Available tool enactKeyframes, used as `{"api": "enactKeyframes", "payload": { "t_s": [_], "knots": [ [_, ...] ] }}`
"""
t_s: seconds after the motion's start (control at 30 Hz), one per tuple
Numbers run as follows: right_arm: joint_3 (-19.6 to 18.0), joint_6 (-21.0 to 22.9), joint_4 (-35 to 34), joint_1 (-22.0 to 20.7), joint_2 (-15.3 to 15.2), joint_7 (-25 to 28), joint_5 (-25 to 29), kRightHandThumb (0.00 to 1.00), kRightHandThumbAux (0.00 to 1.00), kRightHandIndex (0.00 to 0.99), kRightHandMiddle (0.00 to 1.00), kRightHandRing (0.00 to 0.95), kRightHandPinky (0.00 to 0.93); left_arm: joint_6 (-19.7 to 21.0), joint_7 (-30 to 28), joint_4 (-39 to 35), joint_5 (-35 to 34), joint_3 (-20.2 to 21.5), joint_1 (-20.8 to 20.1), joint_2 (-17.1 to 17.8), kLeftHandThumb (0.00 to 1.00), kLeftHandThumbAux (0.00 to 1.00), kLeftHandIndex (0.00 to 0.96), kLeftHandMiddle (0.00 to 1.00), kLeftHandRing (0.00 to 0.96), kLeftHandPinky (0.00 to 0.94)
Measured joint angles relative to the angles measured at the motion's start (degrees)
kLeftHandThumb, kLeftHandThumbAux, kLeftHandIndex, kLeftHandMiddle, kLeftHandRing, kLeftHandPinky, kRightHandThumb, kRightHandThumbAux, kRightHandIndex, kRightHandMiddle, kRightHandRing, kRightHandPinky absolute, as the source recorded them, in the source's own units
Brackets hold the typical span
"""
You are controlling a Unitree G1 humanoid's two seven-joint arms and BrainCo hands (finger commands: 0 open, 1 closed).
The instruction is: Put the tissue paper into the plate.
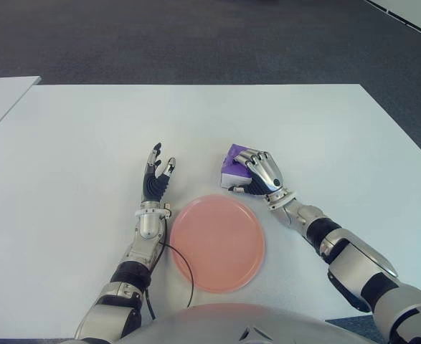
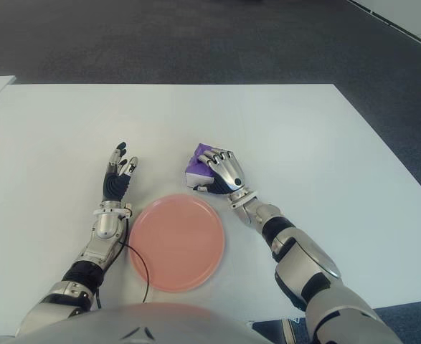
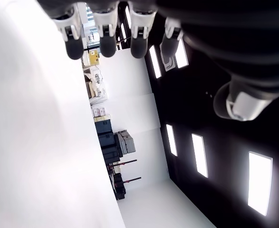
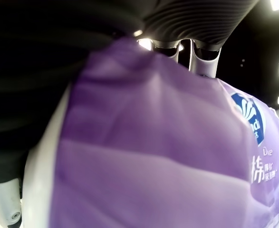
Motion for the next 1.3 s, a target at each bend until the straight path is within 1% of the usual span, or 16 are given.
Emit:
{"api": "enactKeyframes", "payload": {
  "t_s": [0.33, 0.63, 0.73, 0.87, 1.1, 1.3],
  "knots": [
    [-3.56, -4.68, -1.26, 1.54, -0.01, 0.09, 2.12, 0.856, 0.676, 0.401, 0.542, 0.867, 0.853, -0.08, 0.71, 0.2, -0.02, 0.17, -0.12, -0.11, 0.026, 0.426, 0.0, 0.0, 0.0, 0.0],
    [-9.48, -5.3, -6.43, 2.69, 0.5, 0.29, 4.45, 0.855, 0.676, 0.402, 0.54, 0.877, 0.858, -0.08, 0.72, 0.14, -0.08, 0.29, -0.23, -0.17, 0.036, 0.427, 0.0, 0.0, 0.0, 0.0],
    [-10.99, -6.12, -7.31, 2.68, 0.52, -1.0, 4.49, 0.854, 0.676, 0.402, 0.54, 0.883, 0.864, -0.07, 0.73, 0.17, -0.07, 0.28, -0.31, -0.2, 0.036, 0.428, 0.0, 0.0, 0.0, 0.0],
    [-13.27, -7.4, -10.18, 2.69, 0.11, -1.73, 4.54, 0.854, 0.675, 0.402, 0.54, 0.883, 0.857, -0.08, 1.1, 0.43, -0.04, 0.27, -0.46, -0.2, 0.033, 0.429, 0.0, 0.0, 0.0, 0.0],
    [-17.77, -10.3, -17.1, 3.03, -1.1, -0.68, 6.18, 0.856, 0.674, 0.406, 0.542, 0.894, 0.877, -0.08, 1.19, 1.14, -0.04, 0.26, -0.92, -0.2, 0.03, 0.431, 0.0, 0.0, 0.0, 0.0],
    [-20.49, -12.22, -19.17, 3.27, -1.15, 0.26, 7.06, 0.856, 0.674, 0.406, 0.542, 0.899, 0.878, -0.09, 1.27, 1.49, -0.04, 0.27, -1.2, -0.24, 0.029, 0.433, 0.0, 0.0, 0.0, 0.0]
  ]
}}
